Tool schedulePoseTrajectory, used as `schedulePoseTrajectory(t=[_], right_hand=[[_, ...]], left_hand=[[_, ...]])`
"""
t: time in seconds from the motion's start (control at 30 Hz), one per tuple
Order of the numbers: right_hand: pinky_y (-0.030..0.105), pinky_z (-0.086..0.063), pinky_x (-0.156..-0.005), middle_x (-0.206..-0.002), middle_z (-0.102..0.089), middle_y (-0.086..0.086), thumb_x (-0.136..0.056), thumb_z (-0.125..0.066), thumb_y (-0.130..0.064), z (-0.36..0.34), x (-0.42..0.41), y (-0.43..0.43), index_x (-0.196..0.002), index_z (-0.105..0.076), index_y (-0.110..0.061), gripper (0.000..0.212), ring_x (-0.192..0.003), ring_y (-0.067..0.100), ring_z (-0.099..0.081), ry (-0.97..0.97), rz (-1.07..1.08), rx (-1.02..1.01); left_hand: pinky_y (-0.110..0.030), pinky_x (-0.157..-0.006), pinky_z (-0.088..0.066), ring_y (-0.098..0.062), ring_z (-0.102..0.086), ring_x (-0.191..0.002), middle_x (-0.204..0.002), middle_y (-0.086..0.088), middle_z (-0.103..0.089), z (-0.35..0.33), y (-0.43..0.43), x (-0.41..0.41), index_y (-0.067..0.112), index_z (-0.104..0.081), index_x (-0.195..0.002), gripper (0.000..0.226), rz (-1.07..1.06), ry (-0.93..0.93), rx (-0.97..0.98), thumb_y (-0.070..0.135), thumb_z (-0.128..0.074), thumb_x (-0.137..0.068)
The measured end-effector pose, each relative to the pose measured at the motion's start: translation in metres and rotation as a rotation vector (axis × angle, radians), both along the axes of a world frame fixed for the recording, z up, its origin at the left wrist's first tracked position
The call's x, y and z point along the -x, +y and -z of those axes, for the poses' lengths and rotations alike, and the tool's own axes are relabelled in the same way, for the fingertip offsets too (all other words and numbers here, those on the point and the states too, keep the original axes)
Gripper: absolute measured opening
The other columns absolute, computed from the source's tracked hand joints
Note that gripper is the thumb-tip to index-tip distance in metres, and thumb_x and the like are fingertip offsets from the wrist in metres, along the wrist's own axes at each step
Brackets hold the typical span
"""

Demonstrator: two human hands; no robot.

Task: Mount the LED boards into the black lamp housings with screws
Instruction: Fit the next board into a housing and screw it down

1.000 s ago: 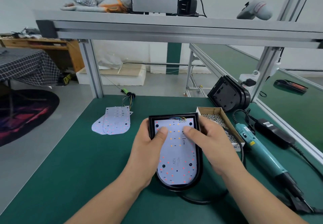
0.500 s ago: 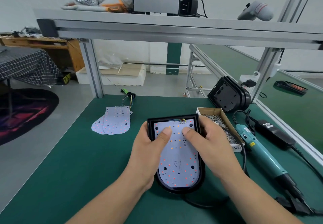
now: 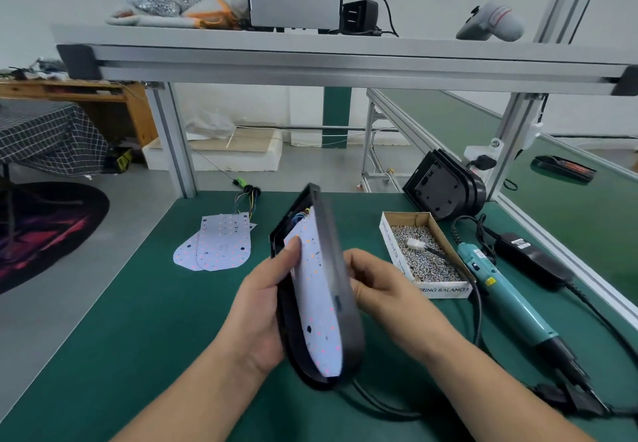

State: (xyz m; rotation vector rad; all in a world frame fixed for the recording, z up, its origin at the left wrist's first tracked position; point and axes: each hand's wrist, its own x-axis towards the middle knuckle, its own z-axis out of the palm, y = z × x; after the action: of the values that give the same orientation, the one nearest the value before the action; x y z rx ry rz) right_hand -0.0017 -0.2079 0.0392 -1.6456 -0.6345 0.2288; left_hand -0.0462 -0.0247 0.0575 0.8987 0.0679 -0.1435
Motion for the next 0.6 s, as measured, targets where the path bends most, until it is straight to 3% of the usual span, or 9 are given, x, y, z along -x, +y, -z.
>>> schedulePoseTrajectory(t=[0.1,0.2,0.27,0.37,0.47,0.6], right_hand=[[0.029,-0.055,-0.082,-0.097,-0.072,-0.001,-0.102,-0.059,-0.020,-0.003,-0.001,0.001,-0.113,-0.057,-0.006,0.018,-0.091,0.012,-0.068,0.243,-0.072,-0.277],[0.026,-0.053,-0.057,-0.087,-0.067,0.007,-0.099,-0.059,-0.017,-0.002,-0.001,0.004,-0.120,-0.056,0.002,0.028,-0.066,0.014,-0.062,0.379,-0.080,-0.402],[0.025,-0.040,-0.051,-0.080,-0.060,0.003,-0.097,-0.060,-0.023,-0.002,-0.005,0.003,-0.115,-0.066,-0.007,0.025,-0.061,0.012,-0.048,0.234,0.069,-0.265],[0.035,-0.036,-0.058,-0.069,-0.055,-0.006,-0.097,-0.056,-0.033,-0.004,-0.011,-0.002,-0.090,-0.066,-0.022,0.016,-0.061,0.014,-0.044,-0.111,0.349,0.070],[0.037,-0.035,-0.059,-0.066,-0.052,-0.008,-0.101,-0.057,-0.032,-0.005,-0.015,-0.006,-0.081,-0.062,-0.025,0.021,-0.062,0.016,-0.043,-0.172,0.381,0.093],[0.033,-0.034,-0.058,-0.067,-0.051,-0.009,-0.107,-0.058,-0.026,-0.004,-0.015,-0.006,-0.081,-0.064,-0.036,0.028,-0.061,0.014,-0.041,-0.165,0.336,0.117]], left_hand=[[-0.027,-0.050,-0.058,-0.023,-0.074,-0.057,-0.074,-0.010,-0.077,-0.002,0.001,0.003,0.013,-0.084,-0.074,0.040,0.038,-0.005,0.072,0.045,-0.063,-0.086],[-0.026,-0.052,-0.058,-0.022,-0.074,-0.059,-0.074,-0.011,-0.076,-0.005,0.000,0.005,0.012,-0.084,-0.076,0.044,0.056,-0.037,0.042,0.046,-0.060,-0.088],[-0.025,-0.051,-0.056,-0.020,-0.072,-0.058,-0.075,-0.009,-0.076,-0.008,0.000,0.006,0.015,-0.084,-0.078,0.036,0.023,-0.046,-0.001,0.047,-0.067,-0.083],[-0.028,-0.053,-0.057,-0.018,-0.073,-0.062,-0.077,-0.004,-0.076,-0.011,-0.001,0.007,0.022,-0.084,-0.081,0.026,-0.017,-0.061,-0.040,0.044,-0.071,-0.084],[-0.028,-0.057,-0.059,-0.014,-0.074,-0.065,-0.076,0.003,-0.077,-0.011,-0.002,0.009,0.027,-0.085,-0.082,0.025,-0.011,-0.120,-0.098,0.042,-0.067,-0.088],[-0.032,-0.059,-0.060,-0.018,-0.075,-0.067,-0.081,-0.001,-0.078,-0.008,0.004,0.007,0.024,-0.085,-0.090,0.022,-0.019,-0.084,-0.099,0.042,-0.074,-0.085]])
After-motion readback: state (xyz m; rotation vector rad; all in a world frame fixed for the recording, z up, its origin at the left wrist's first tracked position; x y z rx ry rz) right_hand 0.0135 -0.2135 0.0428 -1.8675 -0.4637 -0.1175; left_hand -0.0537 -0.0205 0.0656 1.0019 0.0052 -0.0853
